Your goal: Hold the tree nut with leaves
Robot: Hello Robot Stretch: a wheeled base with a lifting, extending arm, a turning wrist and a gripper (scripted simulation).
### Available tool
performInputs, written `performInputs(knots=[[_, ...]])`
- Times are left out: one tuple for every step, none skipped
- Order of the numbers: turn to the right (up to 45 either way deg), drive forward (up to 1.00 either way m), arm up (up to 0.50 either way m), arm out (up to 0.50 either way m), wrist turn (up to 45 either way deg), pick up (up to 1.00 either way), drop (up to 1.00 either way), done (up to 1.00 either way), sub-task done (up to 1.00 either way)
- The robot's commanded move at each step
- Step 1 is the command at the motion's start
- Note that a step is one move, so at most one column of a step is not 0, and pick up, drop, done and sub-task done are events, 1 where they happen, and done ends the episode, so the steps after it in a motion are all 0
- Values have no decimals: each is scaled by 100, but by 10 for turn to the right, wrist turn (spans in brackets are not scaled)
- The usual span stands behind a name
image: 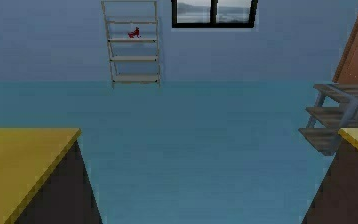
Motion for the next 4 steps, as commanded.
performInputs(knots=[[0, 0, 50, 0, 0, 0, 0, 0, 0], [0, 0, 38, 0, 0, 0, 0, 0, 0], [0, 0, 0, 50, 0, 0, 0, 0, 0], [0, 0, 0, 0, 450, 0, 0, 0, 0]])
